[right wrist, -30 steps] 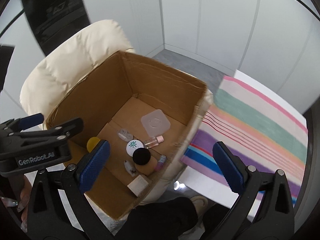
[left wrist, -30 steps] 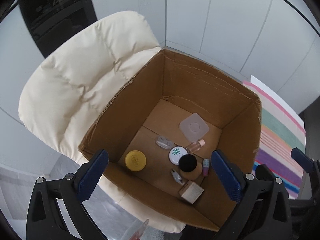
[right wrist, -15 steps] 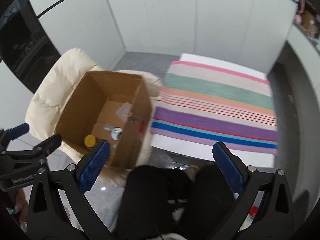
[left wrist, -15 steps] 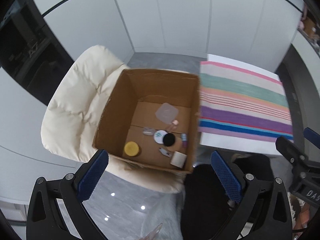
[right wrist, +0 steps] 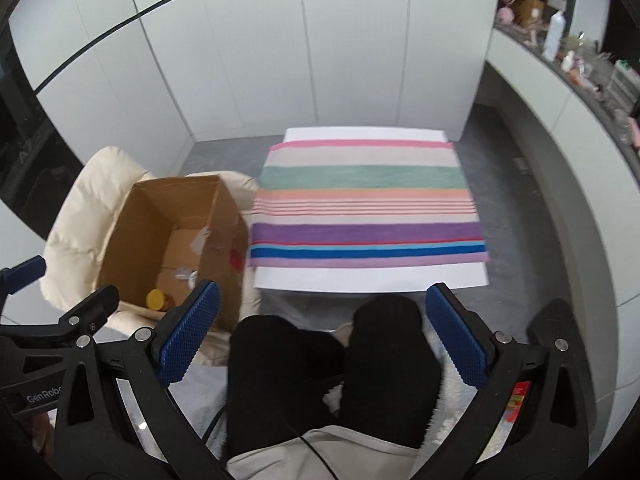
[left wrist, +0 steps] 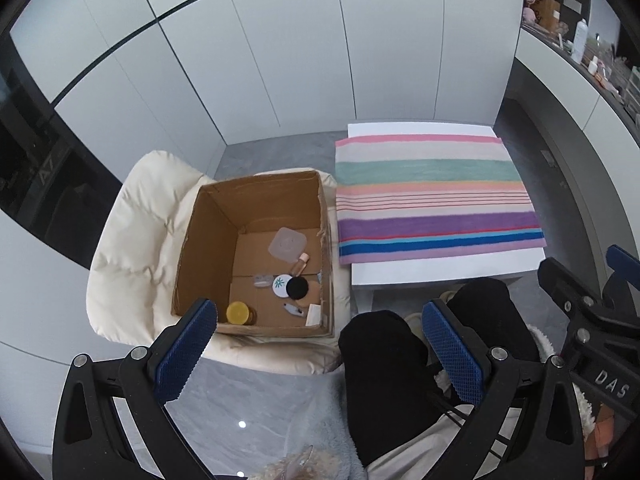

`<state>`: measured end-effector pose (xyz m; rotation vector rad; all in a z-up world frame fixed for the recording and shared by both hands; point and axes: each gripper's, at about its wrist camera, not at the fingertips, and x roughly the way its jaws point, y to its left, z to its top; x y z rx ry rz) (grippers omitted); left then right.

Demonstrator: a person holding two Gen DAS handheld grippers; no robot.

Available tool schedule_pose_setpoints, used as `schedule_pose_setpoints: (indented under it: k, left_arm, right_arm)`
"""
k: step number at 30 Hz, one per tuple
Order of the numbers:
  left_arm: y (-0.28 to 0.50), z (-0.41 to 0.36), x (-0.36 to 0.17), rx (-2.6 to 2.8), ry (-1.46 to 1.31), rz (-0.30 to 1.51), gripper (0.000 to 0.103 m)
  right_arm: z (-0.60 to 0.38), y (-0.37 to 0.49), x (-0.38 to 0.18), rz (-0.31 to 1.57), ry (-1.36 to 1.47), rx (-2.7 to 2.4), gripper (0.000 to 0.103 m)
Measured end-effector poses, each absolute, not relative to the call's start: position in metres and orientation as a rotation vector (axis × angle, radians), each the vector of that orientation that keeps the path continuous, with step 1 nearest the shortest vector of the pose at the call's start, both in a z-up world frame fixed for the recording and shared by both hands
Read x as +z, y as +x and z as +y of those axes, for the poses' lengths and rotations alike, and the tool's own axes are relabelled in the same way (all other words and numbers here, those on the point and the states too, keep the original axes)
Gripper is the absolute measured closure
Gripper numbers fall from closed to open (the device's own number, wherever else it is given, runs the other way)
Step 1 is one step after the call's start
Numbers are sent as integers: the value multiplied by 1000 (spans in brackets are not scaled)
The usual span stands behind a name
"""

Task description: Organize objects

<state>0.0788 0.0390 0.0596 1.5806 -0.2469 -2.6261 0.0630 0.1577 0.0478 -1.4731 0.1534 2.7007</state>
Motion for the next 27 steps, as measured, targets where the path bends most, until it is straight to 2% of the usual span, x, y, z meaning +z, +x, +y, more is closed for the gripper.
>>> schedule_pose_setpoints:
  k: [4, 27]
  left_arm:
    - [80, 42, 62, -2630, 1590, -208, 0]
    - [84, 49, 57, -2599, 1584, -239, 0]
  right_arm:
    - [159, 68, 50, 144, -1484, 2722, 0]
    - [157, 72, 44, 158, -1490, 2740, 0]
